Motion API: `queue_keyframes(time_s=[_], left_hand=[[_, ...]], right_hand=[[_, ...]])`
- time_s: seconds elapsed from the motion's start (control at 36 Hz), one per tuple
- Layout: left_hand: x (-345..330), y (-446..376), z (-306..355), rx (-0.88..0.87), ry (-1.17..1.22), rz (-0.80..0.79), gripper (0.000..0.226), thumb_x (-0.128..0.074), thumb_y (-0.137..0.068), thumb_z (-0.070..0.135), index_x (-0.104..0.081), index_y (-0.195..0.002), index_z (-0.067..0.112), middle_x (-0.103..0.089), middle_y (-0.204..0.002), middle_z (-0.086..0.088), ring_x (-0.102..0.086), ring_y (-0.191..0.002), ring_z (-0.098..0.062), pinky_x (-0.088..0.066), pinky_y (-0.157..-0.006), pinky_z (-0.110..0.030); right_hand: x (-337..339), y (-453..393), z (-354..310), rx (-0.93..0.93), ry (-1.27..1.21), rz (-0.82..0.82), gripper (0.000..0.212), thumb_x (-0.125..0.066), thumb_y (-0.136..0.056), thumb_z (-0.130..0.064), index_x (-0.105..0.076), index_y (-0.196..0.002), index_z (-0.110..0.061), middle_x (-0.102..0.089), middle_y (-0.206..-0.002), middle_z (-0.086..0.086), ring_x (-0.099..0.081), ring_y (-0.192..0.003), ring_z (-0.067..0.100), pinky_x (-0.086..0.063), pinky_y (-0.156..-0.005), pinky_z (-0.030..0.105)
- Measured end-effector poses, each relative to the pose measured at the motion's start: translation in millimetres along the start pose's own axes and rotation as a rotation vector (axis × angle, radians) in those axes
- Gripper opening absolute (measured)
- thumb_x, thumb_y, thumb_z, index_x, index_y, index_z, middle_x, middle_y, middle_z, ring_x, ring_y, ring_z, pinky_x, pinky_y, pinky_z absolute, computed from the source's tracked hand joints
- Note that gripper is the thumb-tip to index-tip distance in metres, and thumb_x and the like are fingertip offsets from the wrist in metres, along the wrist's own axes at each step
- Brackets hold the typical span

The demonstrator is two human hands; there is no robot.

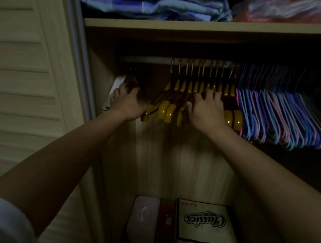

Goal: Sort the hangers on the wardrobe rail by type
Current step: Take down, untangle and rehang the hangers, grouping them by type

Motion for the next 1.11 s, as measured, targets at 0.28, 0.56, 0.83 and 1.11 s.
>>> queue_keyframes(time_s=[0.28,0.56,0.83,1.11], left_hand=[[-2.0,-27.5,-16.9,0.072,0.005,0.130,0.061,-0.053,-0.089,0.021,-0.036,-0.148,0.018,-0.041,-0.145,-0.019,-0.042,-0.130,-0.043,-0.040,-0.109,-0.050],[-2.8,-41.6,-5.8,0.128,0.147,0.198,0.045,-0.038,-0.104,0.022,-0.040,-0.145,0.004,-0.045,-0.145,-0.019,-0.050,-0.127,-0.038,-0.043,-0.106,-0.045],[-0.4,-36.2,3.9,0.095,0.223,0.310,0.039,-0.045,-0.100,0.012,-0.050,-0.137,0.003,-0.057,-0.134,-0.018,-0.055,-0.119,-0.036,-0.044,-0.093,-0.039],[-6.4,-17.0,12.3,-0.050,0.322,0.400,0.040,-0.046,-0.097,0.010,-0.052,-0.136,0.008,-0.063,-0.126,-0.014,-0.060,-0.112,-0.031,-0.050,-0.089,-0.040]], right_hand=[[-4.4,-1.9,-6.5,0.000,0.000,-0.007,0.047,-0.039,-0.102,-0.044,-0.047,-0.139,-0.015,-0.037,-0.145,0.016,-0.028,-0.138,0.036,-0.030,-0.112,0.047],[-6.4,-4.8,1.0,-0.007,0.013,0.007,0.047,-0.038,-0.102,-0.045,-0.048,-0.137,-0.016,-0.039,-0.143,0.016,-0.030,-0.135,0.036,-0.033,-0.109,0.047],[-8.2,-4.1,1.5,-0.019,0.019,0.010,0.047,-0.039,-0.102,-0.045,-0.048,-0.137,-0.017,-0.038,-0.143,0.016,-0.028,-0.137,0.036,-0.032,-0.110,0.047],[-9.0,0.1,0.7,-0.010,0.014,0.011,0.045,-0.038,-0.102,-0.046,-0.051,-0.134,-0.016,-0.041,-0.140,0.016,-0.032,-0.133,0.036,-0.033,-0.109,0.047]])
Point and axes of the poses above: each hand's wrist, its own y-axis away from the middle knuckle, its own x-axis out of the back of the hand, z = x × y, the point moved 3 cm from there along -y, towards the middle knuckle
